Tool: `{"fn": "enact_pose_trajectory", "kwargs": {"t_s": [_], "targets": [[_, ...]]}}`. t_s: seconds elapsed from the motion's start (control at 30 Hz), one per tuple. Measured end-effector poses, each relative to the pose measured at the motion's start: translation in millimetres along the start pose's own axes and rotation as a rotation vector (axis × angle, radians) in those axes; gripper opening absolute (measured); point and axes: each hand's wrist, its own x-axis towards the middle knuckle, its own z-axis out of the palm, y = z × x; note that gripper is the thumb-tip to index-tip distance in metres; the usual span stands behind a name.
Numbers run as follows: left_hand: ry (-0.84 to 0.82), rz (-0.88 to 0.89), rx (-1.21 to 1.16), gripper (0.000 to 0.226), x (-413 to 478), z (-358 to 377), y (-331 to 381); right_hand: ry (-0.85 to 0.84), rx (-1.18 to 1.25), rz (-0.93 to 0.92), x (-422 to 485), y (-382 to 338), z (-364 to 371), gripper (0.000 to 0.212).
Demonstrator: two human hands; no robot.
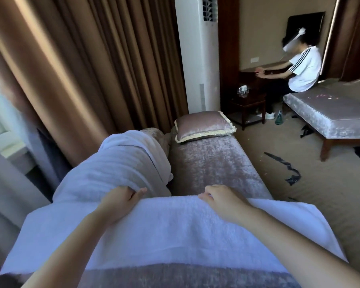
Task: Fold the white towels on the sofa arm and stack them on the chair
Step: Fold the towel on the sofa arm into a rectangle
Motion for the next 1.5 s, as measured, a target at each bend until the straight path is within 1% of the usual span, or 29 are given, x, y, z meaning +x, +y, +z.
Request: {"fn": "enact_pose_trajectory", "kwargs": {"t_s": [0.07, 0.13, 0.2, 0.23, 0.27, 0.3, 0.33, 0.37, 0.4, 0.47, 0.5, 0.53, 0.6, 0.67, 0.73, 0.8, 0.83, 0.87, 0.9, 0.97, 1.0, 1.07, 1.17, 1.23, 1.33, 1.5], "targets": [[-0.026, -0.024, -0.058, 0.063, 4.2, 0.4, -5.9, -0.003, -0.084, -0.004, 5.3, -0.2, 2.0, 0.030], [-0.055, -0.007, -0.048, 0.067, 13.6, 3.1, -5.5, 0.013, -0.084, 0.025, 4.8, -2.8, 0.5, 0.033], [-0.069, 0.018, 0.008, 0.069, 18.3, 5.7, -3.7, 0.078, -0.058, 0.027, -1.0, -3.6, -1.5, 0.032], [-0.057, 0.040, 0.051, 0.070, 17.4, 5.6, -2.0, 0.128, -0.065, -0.011, -6.6, -3.8, -1.0, 0.028], [-0.010, 0.084, 0.105, 0.071, 16.1, 5.6, -0.6, 0.171, -0.062, -0.062, -12.4, -2.4, 1.0, 0.026], [0.070, 0.145, 0.153, 0.072, 12.7, 5.8, 3.0, 0.195, -0.056, -0.116, -19.5, -2.2, 4.0, 0.031], [0.166, 0.223, 0.167, 0.072, 7.7, 7.3, 9.5, 0.197, -0.052, -0.154, -26.7, -2.9, 9.0, 0.042], [0.241, 0.306, 0.117, 0.069, 0.1, 8.9, 19.6, 0.171, -0.050, -0.172, -34.7, -4.7, 14.5, 0.052], [0.270, 0.396, 0.034, 0.063, -9.1, 12.7, 32.4, 0.150, -0.062, -0.193, -42.5, -7.6, 19.4, 0.060], [0.246, 0.538, -0.059, 0.053, -30.3, 29.7, 54.7, 0.100, -0.138, -0.228, -55.4, -9.0, 29.4, 0.065], [0.211, 0.572, -0.051, 0.054, -41.2, 39.0, 61.6, 0.101, -0.185, -0.221, -60.1, -6.8, 31.4, 0.065], [0.181, 0.583, -0.020, 0.058, -50.9, 47.1, 65.0, 0.070, -0.187, -0.186, -65.2, -4.8, 27.8, 0.068], [0.107, 0.565, 0.053, 0.065, -63.6, 53.9, 62.8, 0.070, -0.165, -0.162, -74.6, 11.1, 18.9, 0.084], [0.044, 0.556, 0.102, 0.069, -66.3, 52.1, 57.4, 0.089, -0.149, -0.090, -87.8, 39.1, 11.4, 0.098], [0.021, 0.562, 0.137, 0.071, -65.9, 49.0, 57.6, 0.085, -0.171, 0.002, -104.0, 67.7, -1.3, 0.106], [0.007, 0.554, 0.145, 0.077, -66.6, 47.4, 67.3, 0.069, -0.192, 0.068, -118.9, 91.8, -13.4, 0.109], [-0.008, 0.546, 0.136, 0.082, -67.6, 46.6, 77.2, 0.067, -0.195, 0.092, -124.1, 102.5, -18.6, 0.109], [-0.022, 0.549, 0.122, 0.086, -67.8, 46.9, 90.4, 0.061, -0.178, 0.120, -127.7, 112.0, -24.0, 0.104], [-0.030, 0.568, 0.107, 0.088, -67.1, 48.8, 106.9, 0.051, -0.147, 0.157, -129.8, 121.8, -28.9, 0.092], [-0.037, 0.628, 0.093, 0.088, -64.6, 56.0, 147.3, 0.018, -0.039, 0.262, -132.9, 138.2, -36.9, 0.060], [-0.045, 0.653, 0.090, 0.087, -62.9, 60.5, 168.0, -0.001, 0.042, 0.307, -134.1, 145.8, -39.1, 0.052], [-0.066, 0.687, 0.091, 0.083, -58.2, 69.3, 202.9, -0.027, 0.209, 0.364, -136.1, 154.6, -41.9, 0.052], [-0.067, 0.722, 0.146, 0.079, -55.2, 79.8, 229.5, 0.019, 0.280, 0.436, -135.6, 160.0, -43.3, 0.051], [-0.057, 0.725, 0.175, 0.077, -55.4, 85.7, 231.3, 0.048, 0.364, 0.468, -134.6, 163.8, -45.2, 0.047], [-0.046, 0.730, 0.189, 0.080, -55.8, 89.2, 229.1, 0.021, 0.535, 0.496, -136.7, 165.3, -49.1, 0.034], [-0.015, 0.731, 0.176, 0.087, -55.9, 92.1, 230.1, 0.133, 0.794, 0.481, -145.2, 159.3, -60.1, 0.024]]}}
